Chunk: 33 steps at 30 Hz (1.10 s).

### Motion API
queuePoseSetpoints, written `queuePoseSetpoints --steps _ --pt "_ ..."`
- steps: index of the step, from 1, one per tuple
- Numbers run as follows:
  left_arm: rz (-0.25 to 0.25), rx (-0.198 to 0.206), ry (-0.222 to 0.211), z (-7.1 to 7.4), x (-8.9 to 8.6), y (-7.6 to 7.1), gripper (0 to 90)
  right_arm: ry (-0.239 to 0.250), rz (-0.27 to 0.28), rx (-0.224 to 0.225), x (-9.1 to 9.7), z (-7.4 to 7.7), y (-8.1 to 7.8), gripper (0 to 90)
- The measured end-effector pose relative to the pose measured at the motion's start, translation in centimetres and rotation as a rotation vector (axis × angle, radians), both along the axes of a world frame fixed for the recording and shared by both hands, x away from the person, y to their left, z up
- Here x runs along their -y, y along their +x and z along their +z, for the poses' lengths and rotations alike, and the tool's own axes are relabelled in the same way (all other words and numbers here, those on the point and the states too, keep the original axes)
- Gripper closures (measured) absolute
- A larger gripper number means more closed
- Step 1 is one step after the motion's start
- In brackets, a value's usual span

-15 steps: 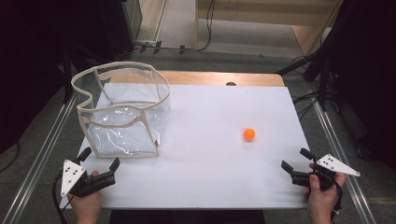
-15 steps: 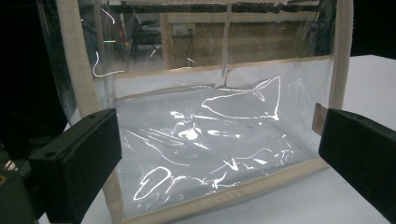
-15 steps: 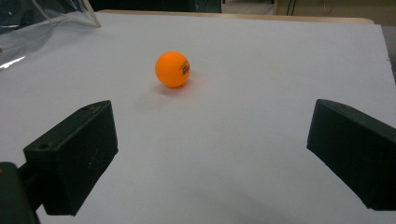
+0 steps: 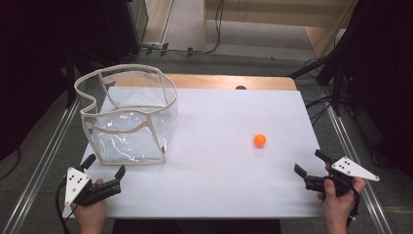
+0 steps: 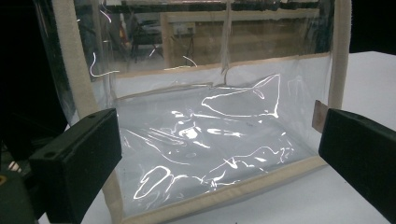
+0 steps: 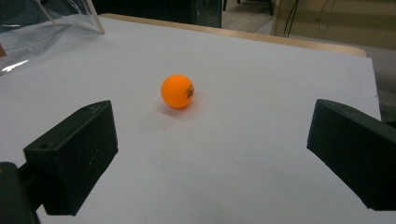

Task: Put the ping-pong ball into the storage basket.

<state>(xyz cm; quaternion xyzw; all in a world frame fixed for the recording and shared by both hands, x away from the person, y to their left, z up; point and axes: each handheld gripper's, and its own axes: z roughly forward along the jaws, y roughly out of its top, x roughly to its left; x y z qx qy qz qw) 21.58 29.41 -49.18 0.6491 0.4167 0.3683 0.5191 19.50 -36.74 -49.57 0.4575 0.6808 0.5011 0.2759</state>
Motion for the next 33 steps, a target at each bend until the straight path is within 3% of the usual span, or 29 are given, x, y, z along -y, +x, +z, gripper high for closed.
queuePoseSetpoints --steps 4,10,16,19,23,30,33 --pt "0.0 0.0 0.001 0.0 0.0 0.0 0.0 -0.036 0.009 0.014 -0.4 0.8 0.6 0.4" --pt "0.002 0.001 -0.003 0.0 0.1 0.0 0.0 -0.058 0.02 -0.004 -0.8 1.4 1.6 0.4" --pt "-0.001 0.002 0.006 0.0 0.1 0.0 0.0 -0.05 0.067 -0.033 -0.5 1.7 2.6 0.4" --pt "0.0 0.001 0.009 0.0 0.1 0.0 0.0 -0.041 0.12 -0.077 -0.6 2.0 3.0 0.4" --pt "-0.001 0.0 0.013 0.0 0.2 0.0 0.0 -0.069 0.157 -0.122 -1.1 2.4 3.5 0.3" --pt "-0.001 0.0 0.012 0.0 0.2 0.0 0.0 -0.049 0.187 -0.144 -1.5 2.8 4.6 0.3" --pt "-0.002 0.001 0.012 0.0 0.2 0.0 0.0 -0.063 0.19 -0.148 -1.6 3.1 5.0 0.3"
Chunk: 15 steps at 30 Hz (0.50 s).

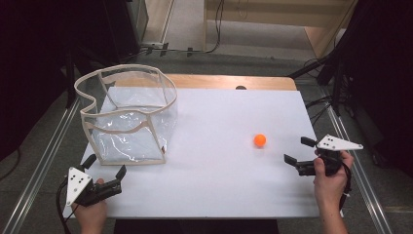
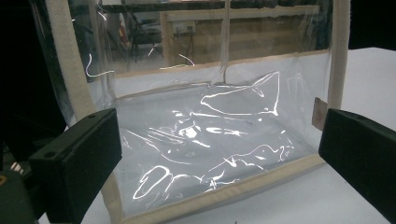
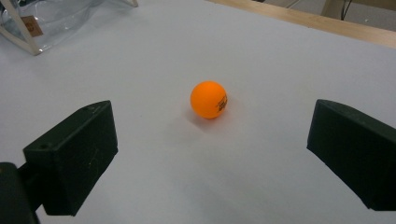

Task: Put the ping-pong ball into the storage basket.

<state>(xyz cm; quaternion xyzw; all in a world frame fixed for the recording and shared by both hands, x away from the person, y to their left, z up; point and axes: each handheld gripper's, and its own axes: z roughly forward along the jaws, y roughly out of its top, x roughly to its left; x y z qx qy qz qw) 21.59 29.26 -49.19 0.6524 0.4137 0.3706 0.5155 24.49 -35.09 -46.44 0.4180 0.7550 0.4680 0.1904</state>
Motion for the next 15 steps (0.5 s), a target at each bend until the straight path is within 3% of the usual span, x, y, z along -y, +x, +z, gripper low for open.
queuePoseSetpoints --steps 15 --pt "0.001 0.001 0.006 0.0 0.1 0.0 0.0 -0.064 0.072 -0.047 -1.2 1.4 2.5 0.3"
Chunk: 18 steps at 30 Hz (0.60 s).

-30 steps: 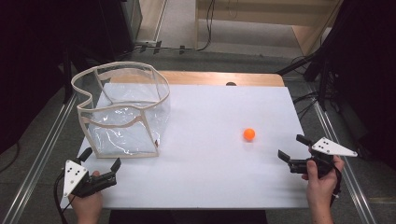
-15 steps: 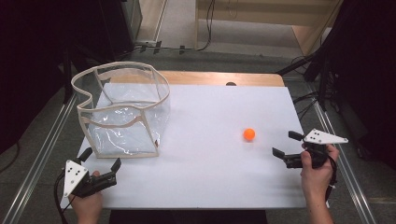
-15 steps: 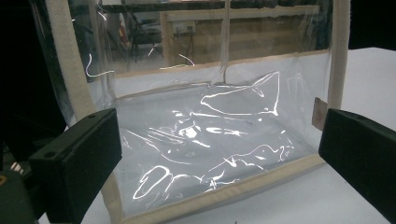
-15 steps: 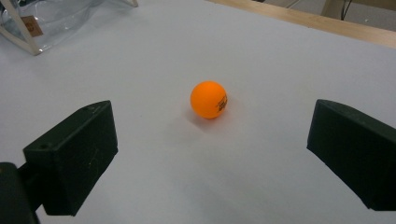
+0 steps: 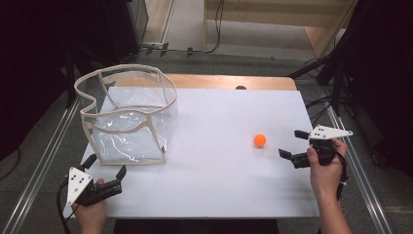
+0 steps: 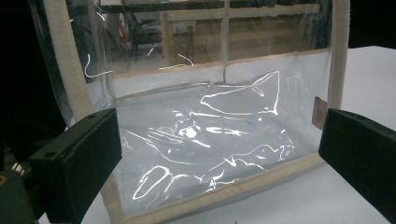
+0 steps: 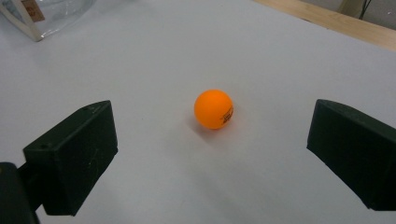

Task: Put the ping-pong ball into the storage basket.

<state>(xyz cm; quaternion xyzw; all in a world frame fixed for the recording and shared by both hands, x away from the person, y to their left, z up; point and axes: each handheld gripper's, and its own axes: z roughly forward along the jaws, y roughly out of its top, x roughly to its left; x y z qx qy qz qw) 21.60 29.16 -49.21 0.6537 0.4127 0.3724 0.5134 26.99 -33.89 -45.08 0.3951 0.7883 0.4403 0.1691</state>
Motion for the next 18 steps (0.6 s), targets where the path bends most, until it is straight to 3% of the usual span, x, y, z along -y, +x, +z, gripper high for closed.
queuePoseSetpoints --steps 18 --pt "0.0 0.002 0.001 0.0 0.0 0.0 0.0 -0.058 0.08 -0.084 -1.4 0.4 2.9 0.3"
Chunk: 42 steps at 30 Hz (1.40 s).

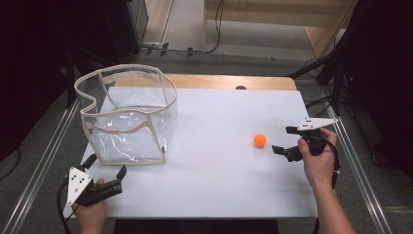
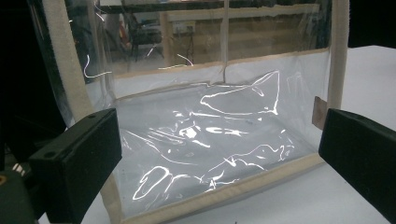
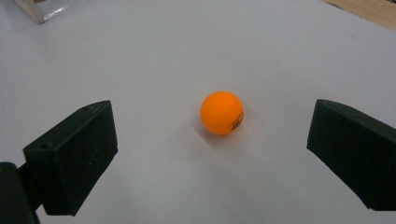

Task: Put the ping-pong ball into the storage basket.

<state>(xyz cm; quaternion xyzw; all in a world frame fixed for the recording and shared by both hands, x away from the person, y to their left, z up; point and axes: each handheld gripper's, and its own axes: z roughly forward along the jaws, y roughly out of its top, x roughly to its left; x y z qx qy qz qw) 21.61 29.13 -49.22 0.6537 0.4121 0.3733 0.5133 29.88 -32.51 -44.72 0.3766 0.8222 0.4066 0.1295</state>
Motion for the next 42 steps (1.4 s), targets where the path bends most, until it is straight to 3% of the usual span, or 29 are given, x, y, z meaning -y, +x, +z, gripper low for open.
queuePoseSetpoints --steps 21,25,29,35,42 --pt "-0.002 0.0 -0.001 0.0 0.0 0.0 0.0 -0.088 0.079 -0.1 -2.1 -0.5 3.0 0.4" --pt "-0.001 -0.001 -0.001 0.0 0.0 0.0 0.0 -0.125 0.097 -0.122 -2.8 -0.6 3.6 0.4" --pt "-0.002 -0.001 -0.001 0.0 0.0 0.0 0.0 -0.164 0.101 -0.136 -3.2 -0.8 4.2 5.3" --pt "-0.003 -0.001 -0.001 0.0 0.0 0.0 0.0 -0.208 0.122 -0.2 -4.0 -1.4 5.3 8.4" --pt "-0.003 -0.001 -0.001 0.0 0.0 0.0 0.0 -0.244 0.123 -0.222 -4.5 -1.7 6.2 13.8"
